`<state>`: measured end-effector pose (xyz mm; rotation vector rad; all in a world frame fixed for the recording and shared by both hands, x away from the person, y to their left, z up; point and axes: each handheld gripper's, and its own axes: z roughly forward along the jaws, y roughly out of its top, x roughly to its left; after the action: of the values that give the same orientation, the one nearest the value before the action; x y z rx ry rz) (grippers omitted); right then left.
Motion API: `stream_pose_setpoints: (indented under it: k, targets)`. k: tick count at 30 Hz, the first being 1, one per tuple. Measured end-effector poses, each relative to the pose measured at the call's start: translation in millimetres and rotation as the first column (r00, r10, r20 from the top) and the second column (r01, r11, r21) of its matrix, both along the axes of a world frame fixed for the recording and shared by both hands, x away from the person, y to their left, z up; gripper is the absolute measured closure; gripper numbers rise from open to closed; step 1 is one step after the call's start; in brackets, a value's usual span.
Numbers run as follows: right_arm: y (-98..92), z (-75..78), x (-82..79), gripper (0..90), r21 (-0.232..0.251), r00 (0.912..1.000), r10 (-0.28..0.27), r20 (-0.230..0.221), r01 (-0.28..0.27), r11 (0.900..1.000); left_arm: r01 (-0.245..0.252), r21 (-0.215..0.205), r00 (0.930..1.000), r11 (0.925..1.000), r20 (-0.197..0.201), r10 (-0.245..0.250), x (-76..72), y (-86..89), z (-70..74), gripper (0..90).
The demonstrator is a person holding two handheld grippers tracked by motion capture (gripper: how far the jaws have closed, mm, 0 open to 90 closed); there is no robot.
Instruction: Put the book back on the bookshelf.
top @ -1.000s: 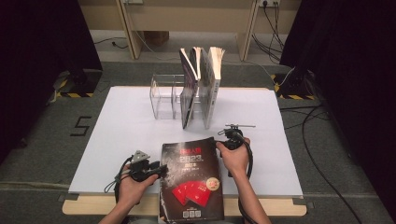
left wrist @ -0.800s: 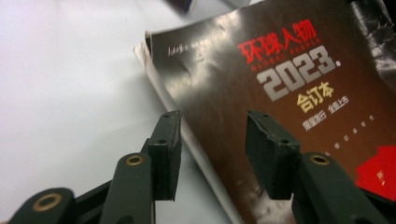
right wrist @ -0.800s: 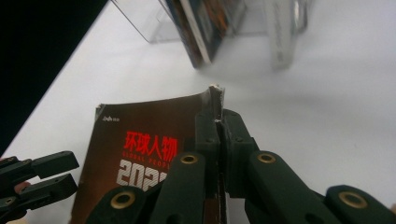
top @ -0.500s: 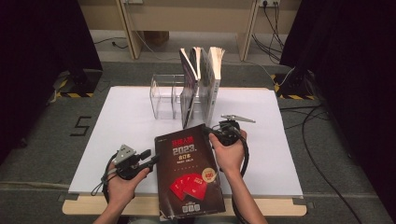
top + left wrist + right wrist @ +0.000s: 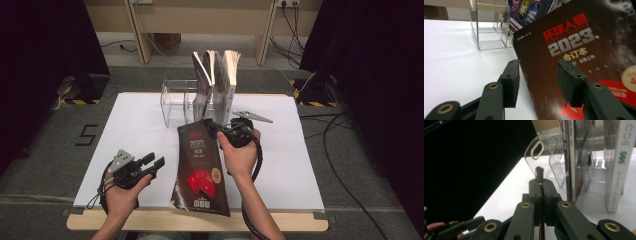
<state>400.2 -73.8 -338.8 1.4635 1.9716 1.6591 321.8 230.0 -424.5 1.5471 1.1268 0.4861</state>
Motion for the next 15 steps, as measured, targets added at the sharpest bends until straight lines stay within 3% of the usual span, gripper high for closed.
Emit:
stream_pose_setpoints:
  k: [2,9,15]
  targets:
    - [5.7,3.6,-0.8,88.0,-0.021,0.9996,-0.008,0.028,0.009,1.0,0.005,-0.002,1.0,1.0,0.006,-0.005,-1.1,-1.5,2.6,52.4]
    - [19.0,14.6,-1.4,88.0,0.003,0.9968,-0.022,0.076,0.022,1.0,0.029,-0.013,0.9996,0.9995,0.009,-0.029,-3.8,-6.5,11.0,52.4]
    - [32.9,21.4,0.6,88.0,0.016,0.994,-0.038,0.102,0.037,0.999,0.075,-0.03,0.997,0.9968,0.023,-0.074,-6.1,-19.6,28.7,52.2]
